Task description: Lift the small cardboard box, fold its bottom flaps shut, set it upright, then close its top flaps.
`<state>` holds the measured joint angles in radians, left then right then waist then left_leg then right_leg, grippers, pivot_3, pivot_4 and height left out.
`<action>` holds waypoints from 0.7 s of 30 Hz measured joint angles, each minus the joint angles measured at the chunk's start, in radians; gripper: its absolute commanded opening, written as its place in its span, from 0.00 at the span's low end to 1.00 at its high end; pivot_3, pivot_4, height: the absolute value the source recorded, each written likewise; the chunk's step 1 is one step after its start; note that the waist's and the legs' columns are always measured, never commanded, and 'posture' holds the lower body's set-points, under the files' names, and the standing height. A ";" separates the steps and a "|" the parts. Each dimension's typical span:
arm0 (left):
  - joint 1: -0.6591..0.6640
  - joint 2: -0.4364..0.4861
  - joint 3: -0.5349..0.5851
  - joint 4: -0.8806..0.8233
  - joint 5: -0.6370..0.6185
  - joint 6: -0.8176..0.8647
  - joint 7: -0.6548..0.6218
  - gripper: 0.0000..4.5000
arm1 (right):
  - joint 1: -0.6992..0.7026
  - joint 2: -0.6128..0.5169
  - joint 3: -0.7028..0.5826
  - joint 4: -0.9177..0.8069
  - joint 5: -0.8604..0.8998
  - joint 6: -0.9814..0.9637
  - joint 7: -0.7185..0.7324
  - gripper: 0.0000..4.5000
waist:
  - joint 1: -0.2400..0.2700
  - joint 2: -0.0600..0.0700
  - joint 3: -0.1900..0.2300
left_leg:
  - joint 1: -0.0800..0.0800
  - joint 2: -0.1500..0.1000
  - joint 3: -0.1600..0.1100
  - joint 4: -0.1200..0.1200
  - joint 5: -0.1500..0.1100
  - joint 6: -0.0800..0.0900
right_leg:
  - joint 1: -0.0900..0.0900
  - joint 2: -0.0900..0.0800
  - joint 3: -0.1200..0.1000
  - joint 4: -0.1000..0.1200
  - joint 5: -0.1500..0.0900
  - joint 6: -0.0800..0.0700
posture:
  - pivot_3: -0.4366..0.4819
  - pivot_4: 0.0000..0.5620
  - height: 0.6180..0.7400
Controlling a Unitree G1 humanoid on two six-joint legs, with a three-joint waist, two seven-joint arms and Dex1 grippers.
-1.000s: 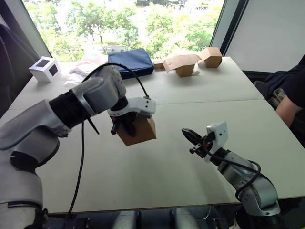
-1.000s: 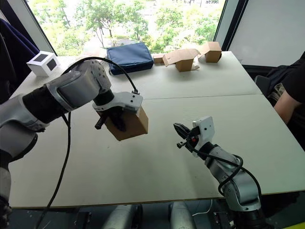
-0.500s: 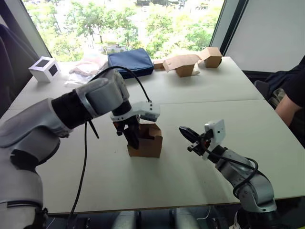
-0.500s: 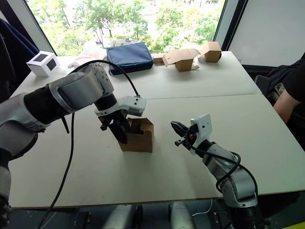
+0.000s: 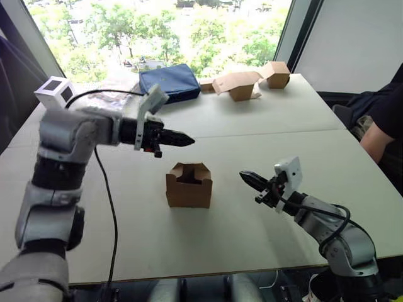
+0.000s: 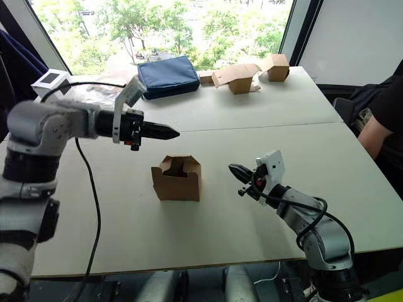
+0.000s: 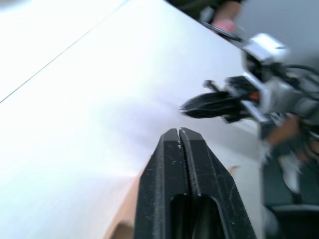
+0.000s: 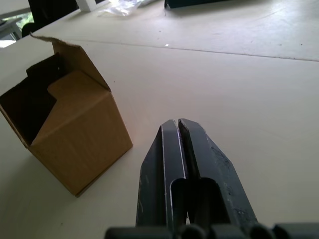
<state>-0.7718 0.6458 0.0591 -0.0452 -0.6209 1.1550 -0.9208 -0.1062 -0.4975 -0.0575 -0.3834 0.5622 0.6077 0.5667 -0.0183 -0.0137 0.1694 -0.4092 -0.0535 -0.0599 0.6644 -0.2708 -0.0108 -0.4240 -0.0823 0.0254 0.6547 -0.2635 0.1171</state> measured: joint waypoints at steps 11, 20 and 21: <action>0.447 -0.066 0.047 -0.136 0.142 -0.318 0.190 0.01 | -0.029 -0.032 0.092 0.049 -0.046 0.015 0.090 0.00 | 0.032 -0.001 -0.001 | 0.001 -0.003 0.000 0.000 0.000 -0.001 | 0.004 -0.005 -0.003 -0.001 0.000 0.000 | 0.48 0.27 1.00; 0.568 -0.104 -0.075 -0.103 0.199 -0.495 0.138 0.01 | -0.075 -0.031 0.223 0.127 -0.184 -0.059 0.131 0.00 | 0.026 0.000 -0.001 | 0.001 -0.002 0.000 0.000 0.000 -0.001 | 0.003 -0.005 -0.003 -0.002 0.000 0.000 | 0.48 0.27 1.00; 0.568 -0.107 -0.079 -0.103 0.199 -0.496 0.135 0.01 | -0.085 -0.031 0.230 0.141 -0.195 -0.067 0.134 0.00 | 0.027 0.000 -0.001 | 0.001 -0.003 0.000 0.000 0.000 -0.001 | 0.003 -0.005 -0.003 -0.002 0.000 0.000 | 0.48 0.27 1.00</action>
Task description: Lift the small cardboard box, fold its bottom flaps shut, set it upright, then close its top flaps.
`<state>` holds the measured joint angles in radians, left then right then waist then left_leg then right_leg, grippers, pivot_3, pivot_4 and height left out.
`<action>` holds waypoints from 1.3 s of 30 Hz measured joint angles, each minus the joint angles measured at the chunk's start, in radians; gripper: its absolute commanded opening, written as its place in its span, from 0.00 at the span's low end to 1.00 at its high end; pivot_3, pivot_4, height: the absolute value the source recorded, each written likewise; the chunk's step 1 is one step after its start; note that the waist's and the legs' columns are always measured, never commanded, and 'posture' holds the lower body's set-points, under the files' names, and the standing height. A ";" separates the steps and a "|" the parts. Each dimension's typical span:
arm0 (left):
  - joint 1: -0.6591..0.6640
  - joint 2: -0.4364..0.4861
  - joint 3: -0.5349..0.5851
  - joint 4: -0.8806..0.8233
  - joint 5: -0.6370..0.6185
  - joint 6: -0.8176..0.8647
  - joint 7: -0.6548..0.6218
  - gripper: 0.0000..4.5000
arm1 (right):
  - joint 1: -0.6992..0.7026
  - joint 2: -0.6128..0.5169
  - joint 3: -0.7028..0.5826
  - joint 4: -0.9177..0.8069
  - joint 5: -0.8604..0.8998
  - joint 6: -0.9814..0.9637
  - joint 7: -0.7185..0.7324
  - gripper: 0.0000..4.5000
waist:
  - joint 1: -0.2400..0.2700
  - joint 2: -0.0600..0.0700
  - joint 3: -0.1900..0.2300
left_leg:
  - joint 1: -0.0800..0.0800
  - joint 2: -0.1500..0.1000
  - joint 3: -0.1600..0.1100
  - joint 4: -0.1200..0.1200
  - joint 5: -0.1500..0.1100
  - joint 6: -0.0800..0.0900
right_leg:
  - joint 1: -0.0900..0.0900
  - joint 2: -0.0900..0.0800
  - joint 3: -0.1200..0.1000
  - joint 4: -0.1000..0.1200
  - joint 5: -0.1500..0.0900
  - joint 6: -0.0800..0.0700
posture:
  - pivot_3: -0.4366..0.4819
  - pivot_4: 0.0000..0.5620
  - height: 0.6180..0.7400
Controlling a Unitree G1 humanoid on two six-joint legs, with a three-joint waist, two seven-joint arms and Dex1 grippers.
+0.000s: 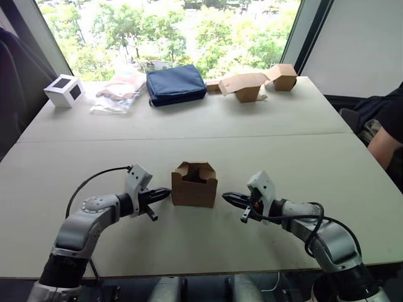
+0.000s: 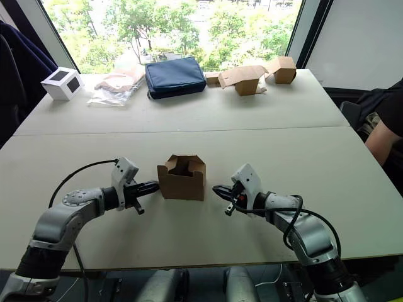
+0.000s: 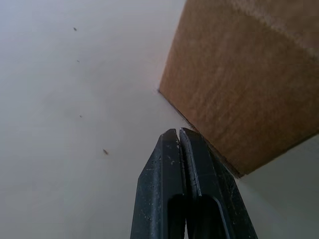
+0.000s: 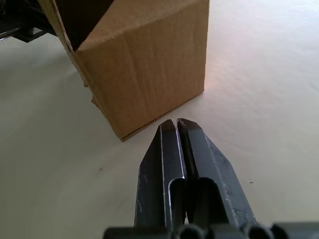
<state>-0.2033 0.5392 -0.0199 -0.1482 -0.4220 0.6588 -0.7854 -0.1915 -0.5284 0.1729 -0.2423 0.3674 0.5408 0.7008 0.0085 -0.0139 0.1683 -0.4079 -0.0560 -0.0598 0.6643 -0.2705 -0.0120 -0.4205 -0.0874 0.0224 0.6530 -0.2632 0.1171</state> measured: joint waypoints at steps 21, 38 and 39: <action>0.078 0.024 -0.015 -0.067 -0.012 -0.017 -0.034 0.01 | -0.021 0.037 0.018 0.083 -0.041 -0.055 0.063 0.00 | -0.002 0.001 -0.001 | 0.000 0.000 0.000 0.000 0.000 0.000 | 0.000 0.000 0.000 -0.001 0.000 0.000 | 0.48 0.27 1.00; -0.166 0.234 0.101 -0.120 -0.241 0.161 -0.237 0.01 | -0.187 -0.127 -0.136 -0.027 0.137 0.080 0.243 0.00 | -0.007 0.001 0.000 | 0.000 0.001 0.000 -0.001 0.000 0.001 | 0.001 0.000 -0.001 -0.002 0.000 0.000 | 0.48 0.27 1.00; -0.170 0.234 0.092 -0.122 -0.241 0.161 -0.237 0.01 | -0.199 -0.121 -0.127 -0.023 0.137 0.079 0.251 0.00 | -0.008 0.001 0.000 | 0.000 0.001 0.000 -0.001 0.000 0.001 | 0.001 0.000 -0.001 -0.002 0.000 0.000 | 0.48 0.27 1.00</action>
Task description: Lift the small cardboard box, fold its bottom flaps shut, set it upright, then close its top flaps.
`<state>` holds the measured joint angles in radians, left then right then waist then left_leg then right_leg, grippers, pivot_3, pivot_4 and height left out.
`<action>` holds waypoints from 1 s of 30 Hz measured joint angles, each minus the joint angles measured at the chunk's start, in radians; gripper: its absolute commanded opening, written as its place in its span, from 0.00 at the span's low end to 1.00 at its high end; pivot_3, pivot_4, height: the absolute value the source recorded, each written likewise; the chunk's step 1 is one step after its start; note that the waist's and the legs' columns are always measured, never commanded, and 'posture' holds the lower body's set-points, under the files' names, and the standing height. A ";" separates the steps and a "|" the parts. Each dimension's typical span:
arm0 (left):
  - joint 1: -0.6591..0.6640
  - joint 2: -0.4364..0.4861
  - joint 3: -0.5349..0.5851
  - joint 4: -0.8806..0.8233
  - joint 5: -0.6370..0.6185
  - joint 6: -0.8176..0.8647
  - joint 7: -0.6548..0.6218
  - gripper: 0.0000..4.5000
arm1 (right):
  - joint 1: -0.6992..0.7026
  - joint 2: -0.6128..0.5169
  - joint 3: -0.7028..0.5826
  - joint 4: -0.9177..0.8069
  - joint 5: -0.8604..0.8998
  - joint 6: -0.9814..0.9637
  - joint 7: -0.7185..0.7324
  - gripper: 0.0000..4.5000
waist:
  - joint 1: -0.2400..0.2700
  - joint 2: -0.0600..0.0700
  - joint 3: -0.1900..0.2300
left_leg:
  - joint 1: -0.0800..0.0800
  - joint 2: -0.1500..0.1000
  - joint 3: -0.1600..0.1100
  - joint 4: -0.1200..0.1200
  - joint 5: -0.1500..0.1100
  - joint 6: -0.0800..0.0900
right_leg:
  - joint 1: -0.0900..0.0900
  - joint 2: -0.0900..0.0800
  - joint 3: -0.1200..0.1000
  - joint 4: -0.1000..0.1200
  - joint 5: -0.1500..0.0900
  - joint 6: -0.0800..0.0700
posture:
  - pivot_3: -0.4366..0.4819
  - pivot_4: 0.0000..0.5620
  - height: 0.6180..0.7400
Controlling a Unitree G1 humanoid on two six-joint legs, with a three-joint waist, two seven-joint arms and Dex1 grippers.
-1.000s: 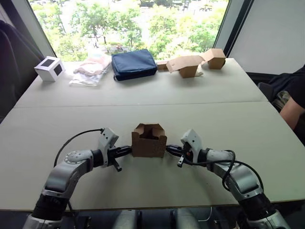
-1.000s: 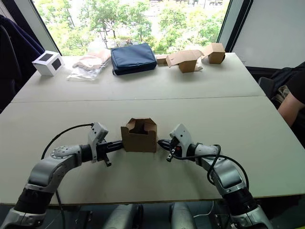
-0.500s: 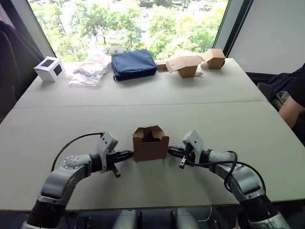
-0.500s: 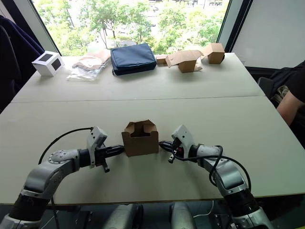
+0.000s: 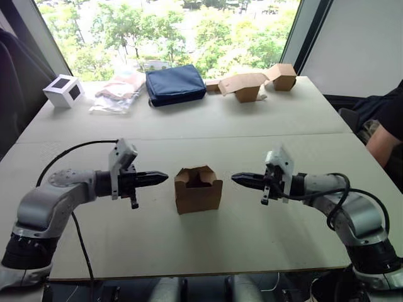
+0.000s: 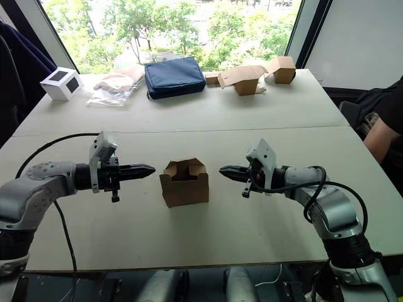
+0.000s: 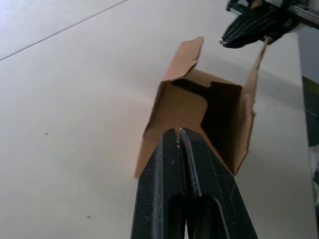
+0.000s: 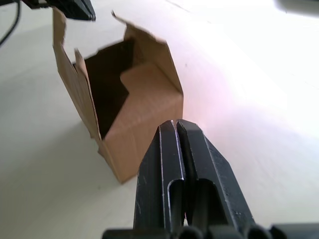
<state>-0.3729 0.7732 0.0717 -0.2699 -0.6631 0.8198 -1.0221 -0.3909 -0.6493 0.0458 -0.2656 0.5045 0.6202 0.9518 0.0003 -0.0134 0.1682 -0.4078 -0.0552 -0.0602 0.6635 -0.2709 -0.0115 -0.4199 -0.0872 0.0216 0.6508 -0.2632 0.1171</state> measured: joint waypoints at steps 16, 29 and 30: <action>-0.040 -0.070 -0.142 0.080 0.098 -0.091 0.000 0.01 | -0.122 0.114 0.174 0.120 -0.082 -0.071 0.055 0.00 | -0.012 0.000 0.000 | 0.000 0.000 0.000 0.000 0.000 0.000 | -0.001 0.000 0.000 0.000 0.000 0.000 | 0.48 0.27 1.00; -0.040 -0.104 -0.165 0.082 0.139 -0.129 0.003 0.01 | -0.131 0.159 0.187 0.202 -0.129 -0.098 0.058 0.00 | -0.013 0.000 0.000 | 0.000 -0.001 0.000 0.000 0.000 0.000 | -0.001 0.000 0.000 0.000 0.000 0.000 | 0.48 0.27 1.00; -0.040 -0.104 -0.165 0.083 0.141 -0.131 0.002 0.01 | -0.131 0.161 0.184 0.202 -0.126 -0.093 0.058 0.00 | -0.012 0.000 0.000 | 0.000 -0.001 0.000 0.000 0.000 0.000 | -0.001 0.000 0.000 0.000 0.000 0.000 | 0.48 0.27 1.00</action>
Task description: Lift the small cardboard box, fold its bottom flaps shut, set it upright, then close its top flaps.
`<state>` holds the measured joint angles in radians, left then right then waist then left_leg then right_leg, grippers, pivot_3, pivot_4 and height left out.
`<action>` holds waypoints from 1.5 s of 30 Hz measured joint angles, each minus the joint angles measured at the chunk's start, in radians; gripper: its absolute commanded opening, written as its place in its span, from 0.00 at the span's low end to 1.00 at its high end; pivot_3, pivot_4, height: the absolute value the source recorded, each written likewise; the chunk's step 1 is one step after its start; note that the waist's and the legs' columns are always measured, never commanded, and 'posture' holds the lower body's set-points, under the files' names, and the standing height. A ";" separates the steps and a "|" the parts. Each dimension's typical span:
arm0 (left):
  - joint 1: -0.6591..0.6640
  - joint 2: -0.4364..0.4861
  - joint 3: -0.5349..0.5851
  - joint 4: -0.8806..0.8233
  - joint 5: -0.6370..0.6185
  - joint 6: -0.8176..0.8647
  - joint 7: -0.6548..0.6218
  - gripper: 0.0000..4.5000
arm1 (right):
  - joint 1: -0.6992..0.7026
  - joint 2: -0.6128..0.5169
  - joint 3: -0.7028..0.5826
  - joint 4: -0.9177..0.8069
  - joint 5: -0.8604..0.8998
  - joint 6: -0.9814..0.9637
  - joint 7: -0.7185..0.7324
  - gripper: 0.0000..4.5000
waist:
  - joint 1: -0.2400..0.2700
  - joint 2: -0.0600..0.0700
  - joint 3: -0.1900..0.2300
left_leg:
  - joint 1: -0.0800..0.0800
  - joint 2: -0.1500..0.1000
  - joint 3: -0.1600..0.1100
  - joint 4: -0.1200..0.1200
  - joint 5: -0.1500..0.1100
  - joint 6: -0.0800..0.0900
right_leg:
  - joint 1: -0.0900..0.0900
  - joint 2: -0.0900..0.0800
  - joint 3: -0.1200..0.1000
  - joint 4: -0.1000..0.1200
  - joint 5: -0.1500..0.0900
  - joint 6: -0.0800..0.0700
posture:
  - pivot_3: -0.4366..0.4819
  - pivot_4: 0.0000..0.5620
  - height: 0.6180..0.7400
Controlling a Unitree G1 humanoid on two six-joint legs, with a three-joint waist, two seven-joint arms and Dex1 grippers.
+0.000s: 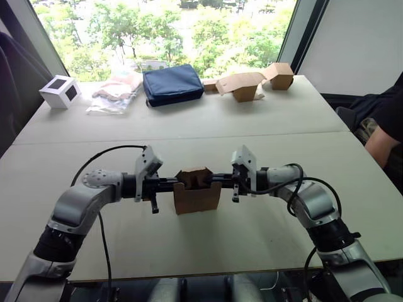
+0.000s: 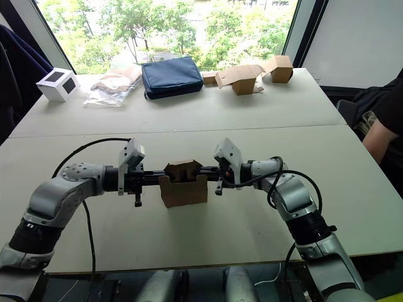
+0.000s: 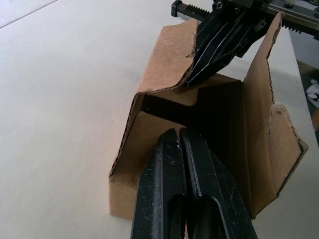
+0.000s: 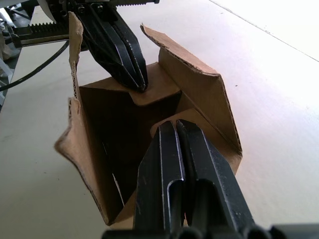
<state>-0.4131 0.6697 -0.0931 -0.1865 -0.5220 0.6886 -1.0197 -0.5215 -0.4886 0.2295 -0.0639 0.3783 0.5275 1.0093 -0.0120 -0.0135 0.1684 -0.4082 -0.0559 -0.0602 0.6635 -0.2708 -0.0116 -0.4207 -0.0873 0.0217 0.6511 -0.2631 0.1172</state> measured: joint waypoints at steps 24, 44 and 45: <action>-0.253 0.010 0.069 0.516 0.000 -0.050 -0.166 0.01 | 0.122 -0.081 -0.235 -0.590 0.394 0.366 -0.225 0.00 | 0.003 -0.001 0.000 | 0.000 0.000 0.000 0.000 0.000 0.000 | 0.000 0.000 -0.001 0.000 0.000 0.000 | 0.48 0.27 1.00; -0.426 -0.169 -0.081 1.004 0.228 -0.220 -0.442 0.01 | 0.148 -0.168 0.109 -0.494 -0.053 0.008 -0.169 0.00 | 0.001 -0.003 0.001 | -0.001 0.000 0.000 0.001 -0.001 0.002 | 0.000 0.001 -0.002 0.000 0.000 0.001 | 0.48 0.27 1.00; -0.426 -0.172 -0.081 1.006 0.232 -0.229 -0.441 0.01 | 0.144 -0.167 0.111 -0.486 -0.061 0.002 -0.167 0.00 | 0.002 -0.003 0.001 | -0.001 0.000 0.000 0.001 -0.001 0.002 | 0.000 0.001 -0.002 0.000 0.000 0.001 | 0.48 0.27 1.00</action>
<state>-0.8396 0.4973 -0.1736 0.8198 -0.2895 0.4593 -1.4610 -0.3771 -0.6553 0.3405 -0.5497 0.3168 0.5300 0.8424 -0.0102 -0.0165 0.1697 -0.4092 -0.0562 -0.0601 0.6648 -0.2714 -0.0100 -0.4203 -0.0862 0.0198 0.6513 -0.2633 0.1177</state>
